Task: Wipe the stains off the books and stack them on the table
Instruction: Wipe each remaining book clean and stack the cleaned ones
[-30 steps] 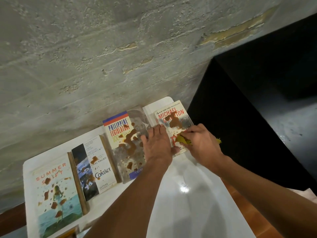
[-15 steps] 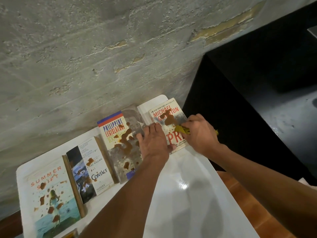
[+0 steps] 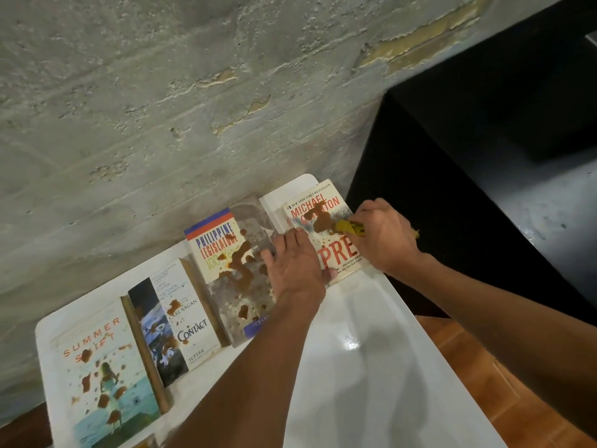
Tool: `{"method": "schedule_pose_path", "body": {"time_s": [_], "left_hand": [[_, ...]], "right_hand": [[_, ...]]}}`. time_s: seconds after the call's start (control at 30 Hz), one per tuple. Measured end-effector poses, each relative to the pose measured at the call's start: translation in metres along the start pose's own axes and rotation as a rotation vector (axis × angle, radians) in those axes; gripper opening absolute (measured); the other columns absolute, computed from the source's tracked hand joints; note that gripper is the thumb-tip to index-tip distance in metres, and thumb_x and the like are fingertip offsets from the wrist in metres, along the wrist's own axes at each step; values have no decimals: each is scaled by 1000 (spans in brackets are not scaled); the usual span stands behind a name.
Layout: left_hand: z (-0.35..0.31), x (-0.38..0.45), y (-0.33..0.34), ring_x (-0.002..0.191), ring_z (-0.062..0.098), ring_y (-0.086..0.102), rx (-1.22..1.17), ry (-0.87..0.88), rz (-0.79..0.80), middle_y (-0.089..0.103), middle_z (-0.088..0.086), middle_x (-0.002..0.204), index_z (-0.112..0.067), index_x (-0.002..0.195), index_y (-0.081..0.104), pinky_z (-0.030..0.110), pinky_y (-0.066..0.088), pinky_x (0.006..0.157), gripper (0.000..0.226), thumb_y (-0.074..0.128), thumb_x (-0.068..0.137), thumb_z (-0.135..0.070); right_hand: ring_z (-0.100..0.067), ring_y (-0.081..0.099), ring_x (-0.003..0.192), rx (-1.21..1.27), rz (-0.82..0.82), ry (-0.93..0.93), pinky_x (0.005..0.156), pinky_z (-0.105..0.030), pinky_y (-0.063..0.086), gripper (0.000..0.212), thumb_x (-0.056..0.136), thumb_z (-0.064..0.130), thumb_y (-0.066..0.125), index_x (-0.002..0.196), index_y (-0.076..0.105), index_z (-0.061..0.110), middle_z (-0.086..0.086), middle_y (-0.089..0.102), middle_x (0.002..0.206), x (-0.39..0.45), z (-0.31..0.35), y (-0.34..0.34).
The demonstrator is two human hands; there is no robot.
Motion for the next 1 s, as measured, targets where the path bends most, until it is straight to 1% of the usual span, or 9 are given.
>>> {"method": "schedule_pose_path", "body": {"time_s": [0.13, 0.27, 0.33, 0.4, 0.53, 0.67, 0.8, 0.93, 1.0], "left_hand": [[-1, 2, -2, 136, 25, 32, 14, 0, -22, 41, 3, 147, -18, 143, 30, 44, 25, 107, 88, 68, 80, -66], [-1, 0, -2, 137, 25, 32, -3, -1, -19, 41, 3, 148, -18, 144, 29, 44, 25, 108, 87, 69, 81, -64], [0, -1, -1, 138, 25, 31, -1, -2, -21, 40, 3, 149, -17, 145, 28, 45, 24, 110, 88, 69, 82, -64], [1, -2, 0, 139, 25, 30, 1, -3, -22, 39, 3, 150, -17, 146, 28, 45, 24, 110, 89, 68, 82, -64], [-2, 0, -1, 142, 26, 28, 2, -7, -5, 38, 4, 151, -17, 146, 27, 47, 23, 113, 90, 69, 82, -64], [0, 2, -2, 141, 26, 27, 8, -13, -10, 37, 4, 152, -17, 146, 27, 47, 23, 112, 89, 68, 82, -64], [-4, 1, -2, 140, 26, 28, 6, -13, 2, 38, 4, 151, -17, 144, 28, 47, 23, 112, 89, 69, 81, -64], [-3, 1, 1, 141, 27, 27, 30, -13, -8, 38, 4, 151, -16, 144, 28, 47, 23, 111, 89, 69, 81, -64], [-3, 2, 1, 140, 27, 27, 24, -13, -9, 38, 4, 151, -16, 144, 28, 47, 24, 112, 89, 69, 82, -64]], "right_hand": [[-8, 49, 111, -43, 75, -129, 77, -21, 44, 43, 92, 43, 66, 132, 64, 25, 6, 62, 126, -2, 6, 4], [-8, 51, 107, -4, -20, -5, 77, -21, 45, 45, 91, 43, 68, 132, 64, 25, 7, 63, 119, 10, 2, 1], [-9, 50, 114, -33, 37, -99, 82, -23, 48, 44, 92, 41, 67, 132, 63, 25, 6, 62, 127, 4, 8, 6], [-9, 50, 114, -48, 80, -169, 82, -24, 49, 41, 93, 42, 66, 130, 65, 26, 6, 62, 128, 2, 7, 7], [-9, 52, 105, -19, -21, -34, 78, -26, 52, 44, 91, 45, 68, 131, 65, 26, 7, 64, 119, 15, 2, 2], [-10, 49, 120, -47, 83, -189, 85, -25, 50, 43, 92, 43, 67, 131, 64, 26, 6, 61, 131, 7, 8, 8], [-10, 53, 105, -23, -28, -36, 77, -27, 54, 45, 90, 46, 68, 130, 65, 25, 7, 65, 119, 18, 1, 4], [-11, 52, 111, -44, 53, -166, 79, -25, 52, 40, 91, 44, 67, 126, 66, 25, 7, 63, 126, 9, 7, 10], [-9, 52, 107, -46, 27, -119, 77, -24, 50, 41, 91, 46, 67, 126, 67, 25, 7, 64, 122, 15, 3, 8]]}}
Point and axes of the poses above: each hand's wrist, its own x-axis towards the middle knuckle, its own y-axis out of the palm, z = x × y, the point moved 1 cm from there along x, towards the middle knuckle
